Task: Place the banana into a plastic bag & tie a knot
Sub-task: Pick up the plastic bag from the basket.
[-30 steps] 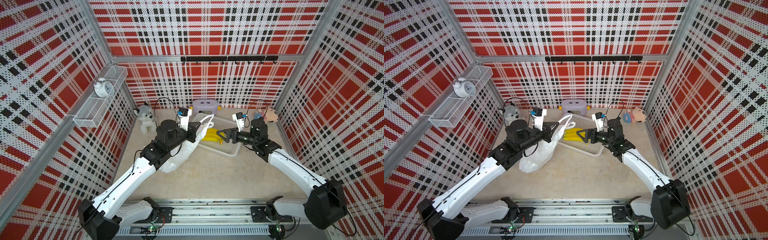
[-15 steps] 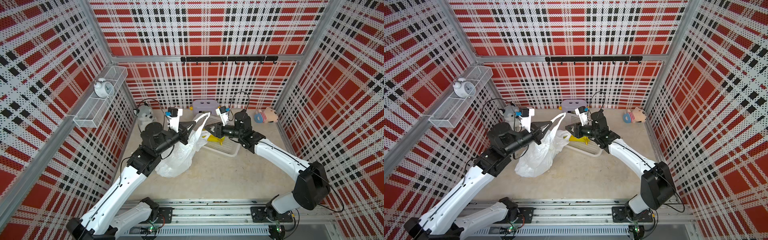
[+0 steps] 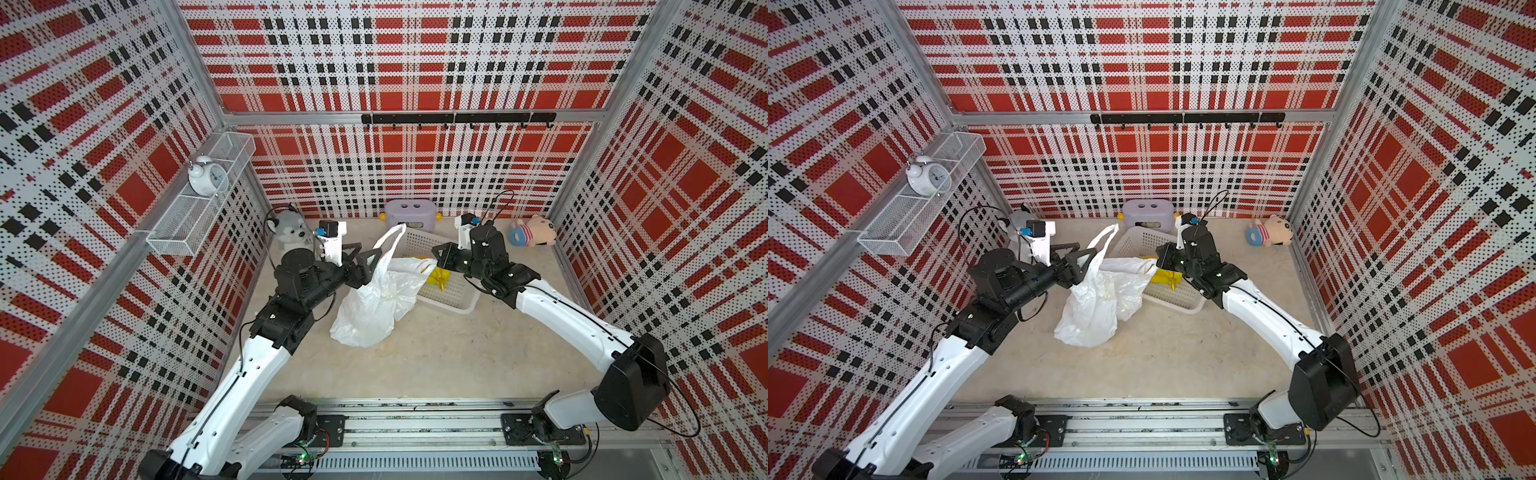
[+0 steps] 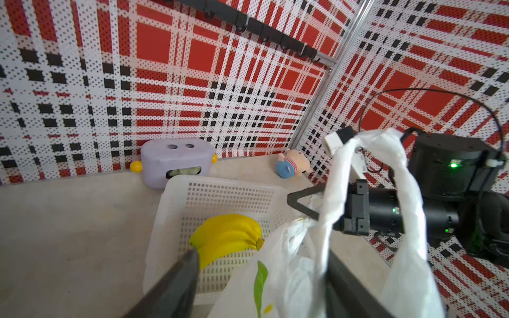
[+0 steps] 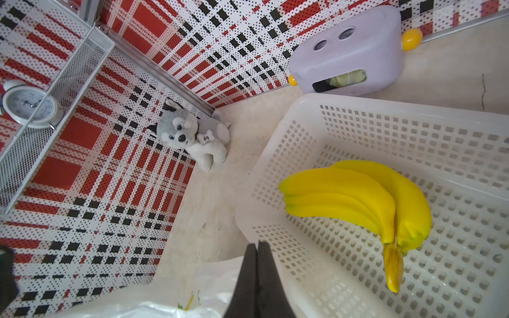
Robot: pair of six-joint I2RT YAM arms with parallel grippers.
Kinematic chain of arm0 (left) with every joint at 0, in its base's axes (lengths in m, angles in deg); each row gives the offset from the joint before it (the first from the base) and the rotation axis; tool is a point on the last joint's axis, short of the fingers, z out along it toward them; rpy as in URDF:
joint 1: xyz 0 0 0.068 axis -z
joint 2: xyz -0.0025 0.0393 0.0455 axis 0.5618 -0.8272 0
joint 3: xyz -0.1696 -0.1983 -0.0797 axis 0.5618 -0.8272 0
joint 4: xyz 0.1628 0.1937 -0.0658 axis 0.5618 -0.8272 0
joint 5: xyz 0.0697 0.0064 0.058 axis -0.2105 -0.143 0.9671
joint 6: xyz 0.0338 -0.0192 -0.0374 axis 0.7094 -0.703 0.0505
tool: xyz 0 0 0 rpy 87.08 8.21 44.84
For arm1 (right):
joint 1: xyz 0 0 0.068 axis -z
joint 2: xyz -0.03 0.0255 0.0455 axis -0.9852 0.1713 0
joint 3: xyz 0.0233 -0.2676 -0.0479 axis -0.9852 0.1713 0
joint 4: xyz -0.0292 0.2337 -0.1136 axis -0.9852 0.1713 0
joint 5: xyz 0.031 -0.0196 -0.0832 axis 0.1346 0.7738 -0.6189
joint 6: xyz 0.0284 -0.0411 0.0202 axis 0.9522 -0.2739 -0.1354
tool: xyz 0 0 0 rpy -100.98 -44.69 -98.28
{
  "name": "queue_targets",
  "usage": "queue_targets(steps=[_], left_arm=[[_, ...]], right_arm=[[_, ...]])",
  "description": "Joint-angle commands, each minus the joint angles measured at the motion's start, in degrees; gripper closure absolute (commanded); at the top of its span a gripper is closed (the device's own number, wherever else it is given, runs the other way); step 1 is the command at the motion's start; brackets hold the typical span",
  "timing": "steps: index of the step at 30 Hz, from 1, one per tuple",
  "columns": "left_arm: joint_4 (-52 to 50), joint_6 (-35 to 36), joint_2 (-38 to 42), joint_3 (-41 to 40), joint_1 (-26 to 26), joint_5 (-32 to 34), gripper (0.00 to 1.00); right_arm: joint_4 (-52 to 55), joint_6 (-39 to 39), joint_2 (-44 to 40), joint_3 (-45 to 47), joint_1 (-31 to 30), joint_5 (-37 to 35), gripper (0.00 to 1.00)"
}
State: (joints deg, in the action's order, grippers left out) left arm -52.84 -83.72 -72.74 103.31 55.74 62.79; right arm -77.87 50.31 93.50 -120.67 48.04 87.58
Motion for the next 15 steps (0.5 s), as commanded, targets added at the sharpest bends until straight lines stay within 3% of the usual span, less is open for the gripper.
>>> queue_targets(steps=[1,7,15], left_arm=[[-0.77,0.5,1.42,0.26,2.95,8.9,0.02],[-8.9,1.24,2.63,5.67,16.81,32.5,0.02],[-15.58,-1.51,0.43,11.51,31.81,49.33,0.02]], right_arm=[[0.45,7.29,0.09,0.27,0.1,-2.21,1.0],[3.89,13.87,2.12,-2.54,-0.32,-5.62,1.0],[12.8,17.93,7.21,-10.07,-2.47,-11.02,1.0]])
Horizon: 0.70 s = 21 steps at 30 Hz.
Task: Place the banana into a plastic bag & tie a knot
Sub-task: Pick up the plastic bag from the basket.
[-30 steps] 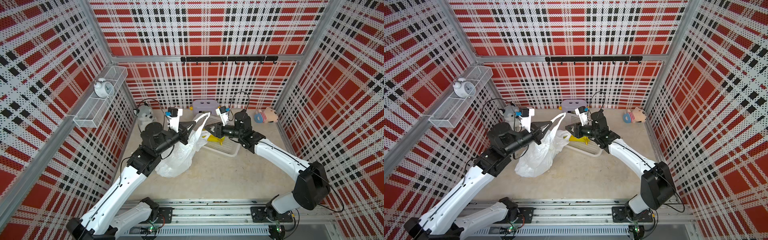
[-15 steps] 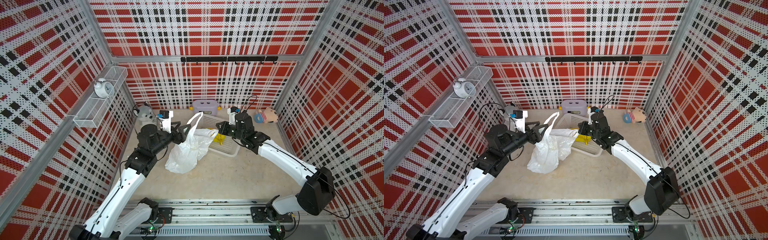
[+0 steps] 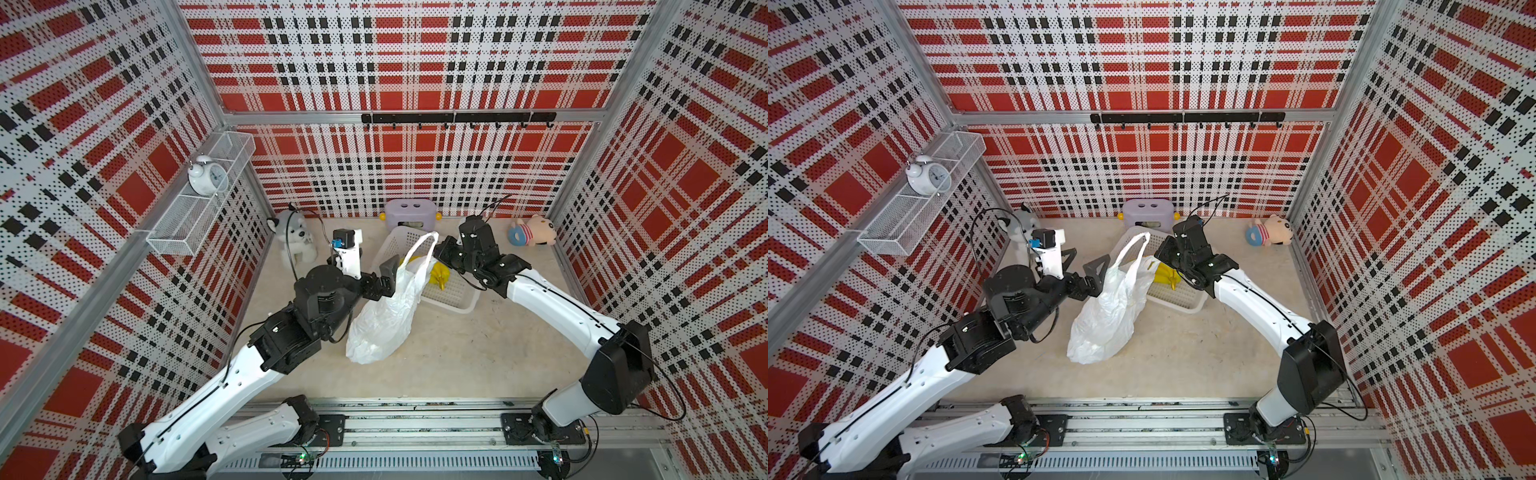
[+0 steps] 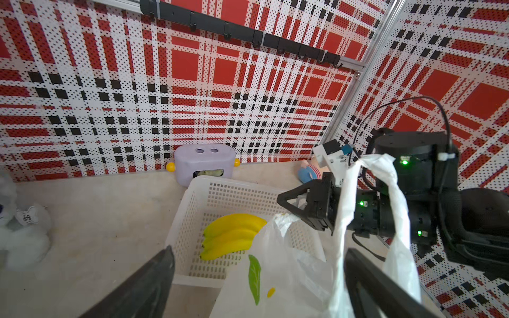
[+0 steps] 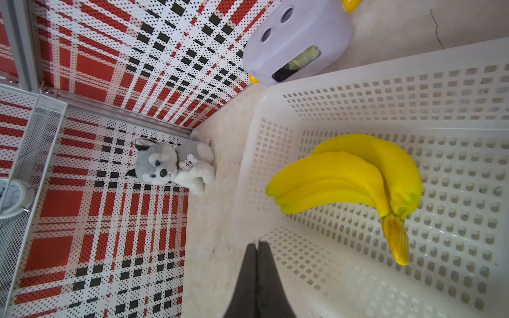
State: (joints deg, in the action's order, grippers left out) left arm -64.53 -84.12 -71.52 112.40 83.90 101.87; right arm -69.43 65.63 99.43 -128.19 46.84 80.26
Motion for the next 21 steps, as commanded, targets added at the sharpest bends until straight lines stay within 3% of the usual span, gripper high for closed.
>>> queue_targets(steps=[1,10,17,21], left_arm=[[-4.32,-1.29,-1.32,3.11,5.34,11.78,0.02],[-7.64,-3.23,-11.03,12.01,19.35,23.55,0.02],[-15.31,-10.98,-19.42,14.7,17.8,32.24,0.02],[-16.49,-15.18,-18.3,12.34,8.89,31.25,0.02]], right_arm=[[5.07,2.92,1.66,-3.23,-1.59,-4.42,1.0],[9.63,5.0,6.07,-9.35,-2.88,-6.58,1.0],[9.73,5.33,6.57,-9.95,-3.04,-6.18,1.0],[9.43,5.03,5.43,-8.9,-3.03,-5.89,1.0]])
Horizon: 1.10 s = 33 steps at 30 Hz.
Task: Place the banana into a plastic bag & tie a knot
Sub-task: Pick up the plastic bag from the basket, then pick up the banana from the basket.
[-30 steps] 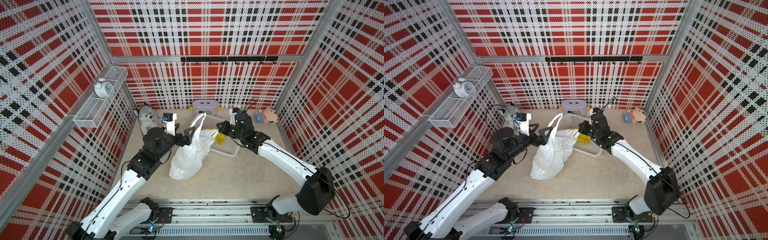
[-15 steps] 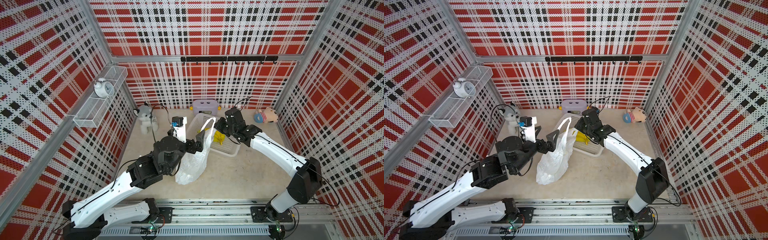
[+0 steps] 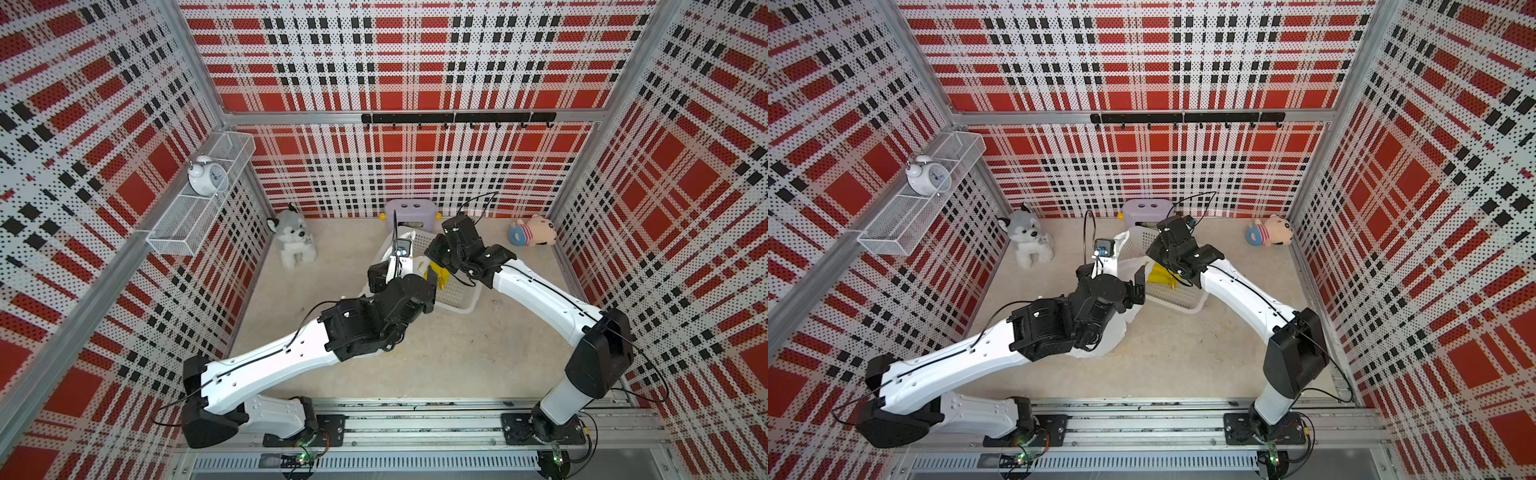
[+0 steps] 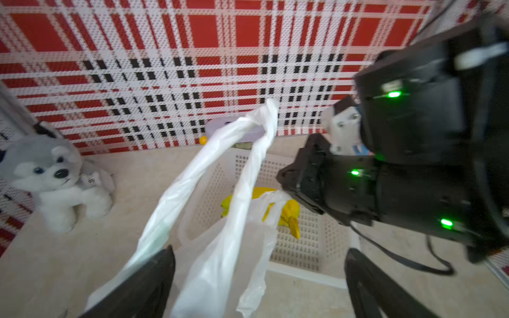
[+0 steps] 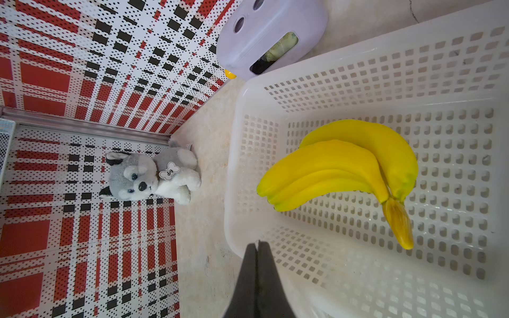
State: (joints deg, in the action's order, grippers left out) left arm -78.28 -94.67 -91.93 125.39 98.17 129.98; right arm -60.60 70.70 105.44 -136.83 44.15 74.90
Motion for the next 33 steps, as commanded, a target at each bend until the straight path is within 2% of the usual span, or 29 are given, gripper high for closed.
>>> queue_targets(steps=[1,2,3,5,7,8,11,15,19,20,22,24,27,30,33], left_arm=[[-1.49,-4.64,3.32,-2.29,-7.83,1.16,0.05],[1.13,-4.18,4.86,-4.72,-10.38,-1.76,0.09],[3.78,-3.38,6.55,-6.81,-12.03,-4.0,0.18],[7.72,-1.91,9.62,-9.82,-13.66,-7.24,0.47],[9.06,-1.57,11.93,-11.13,-15.18,-8.93,0.71],[9.53,-0.96,12.88,-11.54,-16.0,-10.36,0.81],[9.72,0.53,15.08,-12.46,-20.02,-14.93,0.99],[10.4,2.0,18.1,-14.06,-25.01,-20.37,1.0],[10.09,4.75,20.28,-13.87,-29.22,-23.35,1.0],[9.72,5.57,20.63,-13.53,-29.81,-23.56,1.0],[8.95,7.42,20.95,-12.82,-30.79,-24.07,1.0],[8.23,8.78,21.1,-12.17,-31.31,-24.95,1.0],[7.48,10.7,21.37,-11.37,-31.62,-26.06,1.0],[6.8,12.57,21.48,-10.33,-31.63,-27.58,1.0],[6.16,14.43,21.61,-9.24,-31.64,-29.47,1.0]], right_arm=[[0.33,-0.03,-1.03,0.26,-0.32,-0.46,1.0],[-0.05,-0.08,-1.53,0.94,-0.39,-0.28,1.0],[-0.58,-0.14,-2.1,1.68,-0.37,-0.15,1.0],[-1.48,-0.27,-2.92,2.88,-0.35,0.23,1.0],[-2.58,-0.55,-3.82,4.26,-0.33,0.61,1.0],[-3.48,-0.78,-4.28,5.17,-0.31,0.91,1.0],[-6.56,-2.49,-5.44,7.34,-0.32,2.53,1.0],[-11.55,-6.96,-7.29,10.08,-0.32,5.36,1.0],[-22.98,-17.62,-11.75,15.98,-0.36,13.57,0.33],[-23.5,-19.55,-13.09,17.17,-0.26,13.57,0.25],[-21.8,-23.53,-15.35,18.28,-0.15,11.14,0.15],[-19.1,-27.16,-17.22,18.91,0.33,8.4,0.09],[-16.31,-31.0,-19.35,20.62,2.38,6.88,0.06],[-14.99,-31.98,-19.88,22.59,6.57,9.64,0.06],[-11.95,-36.2,-17.26,20.97,9.84,13.35,0.07]])
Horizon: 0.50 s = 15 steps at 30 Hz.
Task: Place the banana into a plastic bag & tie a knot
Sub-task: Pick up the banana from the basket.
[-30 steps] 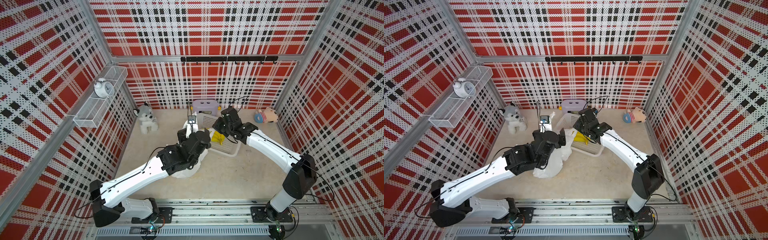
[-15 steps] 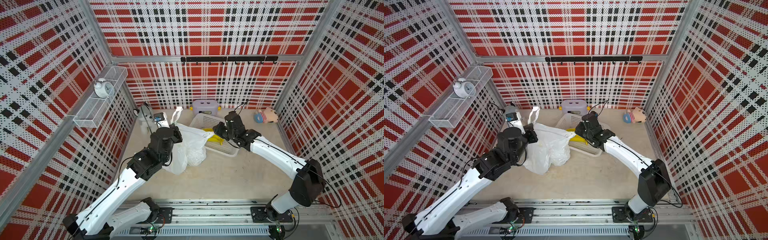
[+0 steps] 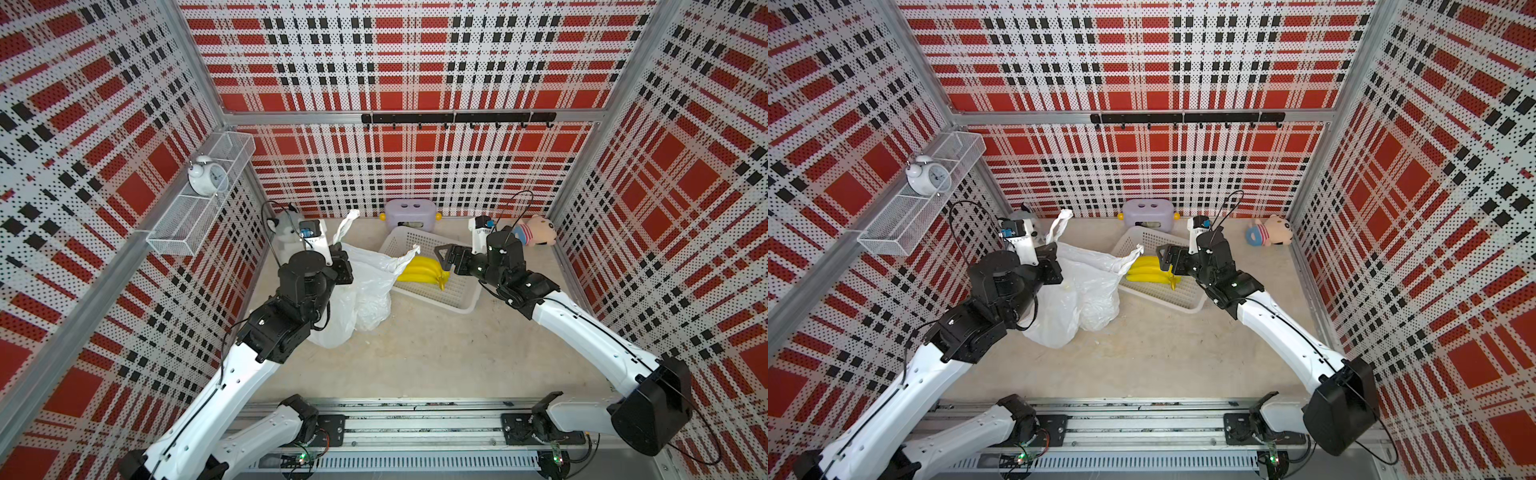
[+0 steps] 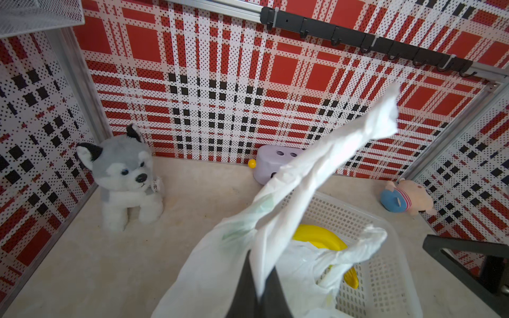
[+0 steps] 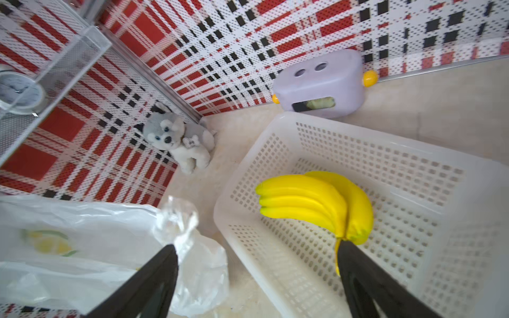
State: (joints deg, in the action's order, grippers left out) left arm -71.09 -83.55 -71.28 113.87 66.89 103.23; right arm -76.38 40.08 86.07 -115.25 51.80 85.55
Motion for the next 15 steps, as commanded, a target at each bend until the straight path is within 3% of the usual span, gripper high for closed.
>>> queue_targets(steps=[1,7,11,15], left_arm=[[-1.12,3.6,1.08,2.52,-0.36,-3.01,1.0],[-0.82,4.51,1.03,2.59,-0.33,-5.43,1.0],[-0.19,5.47,0.72,1.61,-0.34,-7.77,1.0],[1.26,6.28,1.23,0.07,-0.36,-11.64,1.0]], right_arm=[[6.18,-7.28,3.93,-2.4,2.39,2.7,0.07],[20.03,-13.82,15.31,-11.86,2.52,-1.2,0.09],[22.99,-15.52,19.67,-12.87,2.5,-3.92,0.09],[23.45,-16.73,24.58,-14.31,2.42,-0.69,0.11]])
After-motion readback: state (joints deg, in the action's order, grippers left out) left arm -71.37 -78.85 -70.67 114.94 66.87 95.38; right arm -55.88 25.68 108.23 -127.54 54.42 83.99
